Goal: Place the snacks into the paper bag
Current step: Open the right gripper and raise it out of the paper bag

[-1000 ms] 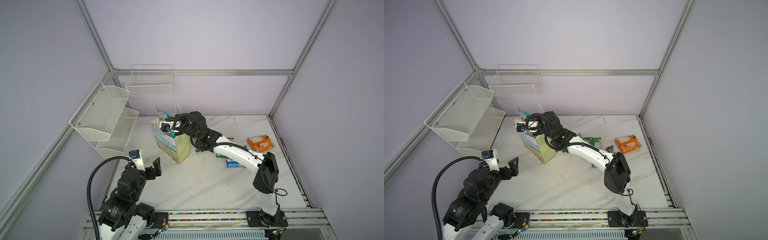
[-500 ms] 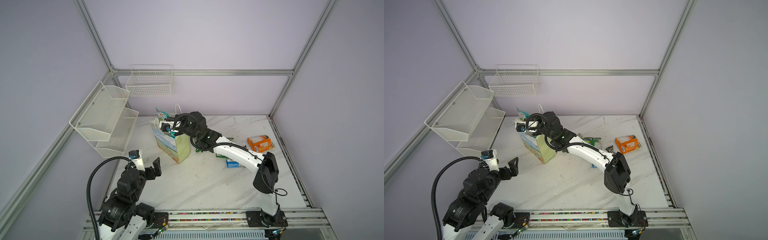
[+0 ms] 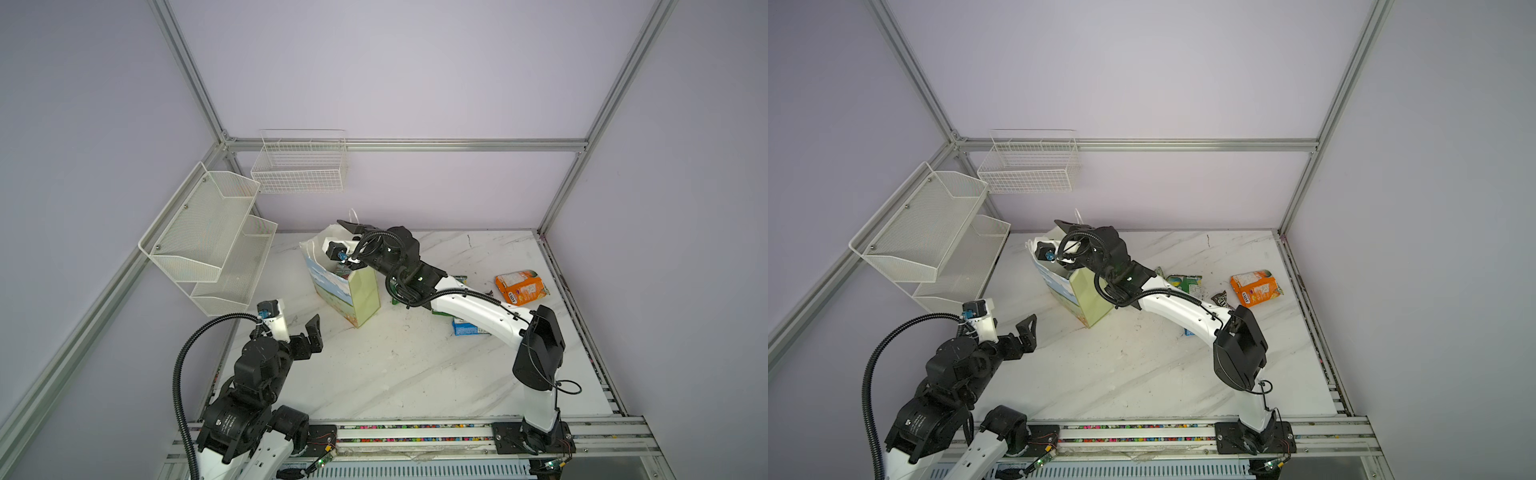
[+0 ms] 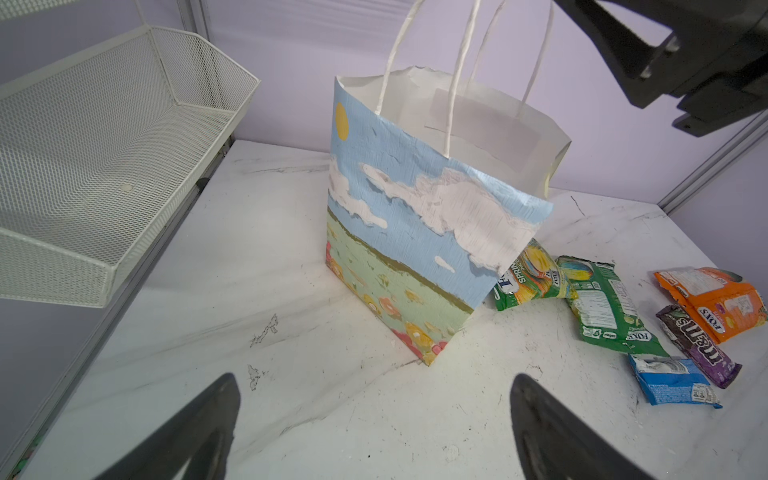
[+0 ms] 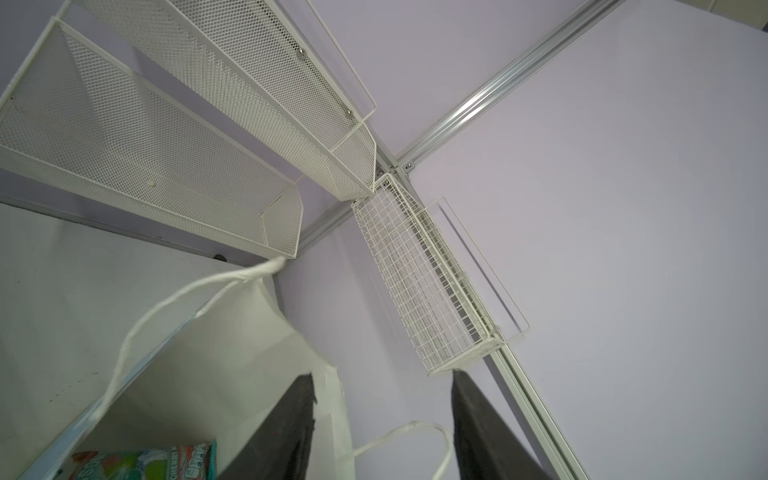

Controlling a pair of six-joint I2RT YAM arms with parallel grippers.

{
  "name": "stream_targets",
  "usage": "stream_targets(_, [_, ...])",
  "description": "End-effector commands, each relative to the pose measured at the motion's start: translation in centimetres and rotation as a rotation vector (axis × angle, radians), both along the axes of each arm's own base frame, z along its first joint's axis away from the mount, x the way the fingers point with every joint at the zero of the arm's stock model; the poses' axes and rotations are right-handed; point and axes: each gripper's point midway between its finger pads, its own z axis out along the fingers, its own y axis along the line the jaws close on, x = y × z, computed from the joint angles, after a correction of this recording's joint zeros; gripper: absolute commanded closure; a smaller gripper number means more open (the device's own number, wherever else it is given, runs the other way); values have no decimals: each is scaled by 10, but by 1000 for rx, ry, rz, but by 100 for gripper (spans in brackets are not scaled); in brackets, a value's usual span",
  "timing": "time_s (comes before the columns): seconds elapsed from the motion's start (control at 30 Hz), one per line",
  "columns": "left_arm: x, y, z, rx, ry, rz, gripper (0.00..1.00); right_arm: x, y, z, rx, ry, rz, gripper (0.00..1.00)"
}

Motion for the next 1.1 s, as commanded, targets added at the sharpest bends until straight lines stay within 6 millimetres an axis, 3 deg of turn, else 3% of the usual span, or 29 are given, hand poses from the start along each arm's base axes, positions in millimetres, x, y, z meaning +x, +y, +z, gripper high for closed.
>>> stream_targets(0.0, [1,-3,1,-11,-18,-10,0,-12,-22,61,208,26,-6,41])
stream_targets(0.2, [1,-3,1,-14,-19,-9,0,-5,-38,85,325,168,-62,24])
stream_targets(0.33, [1,-3,1,-14,-20,-10,0,1,-42,85,321,224,-100,17])
stream_targets(0.47, [1,-3,1,-13,-18,-10,0,0,-44,87,335,279,-105,3])
stream_targets(0.8, [1,-9,6,-24,-35,-48,0,6,-66,84,397,446,-177,3])
stream_targets(0.93, [4,-23,11,-49,-30,-117,1,9,-88,82,468,525,-232,3])
stream_targets(1.07, [7,-45,29,-120,-22,-213,3,2,-115,82,555,605,-258,3])
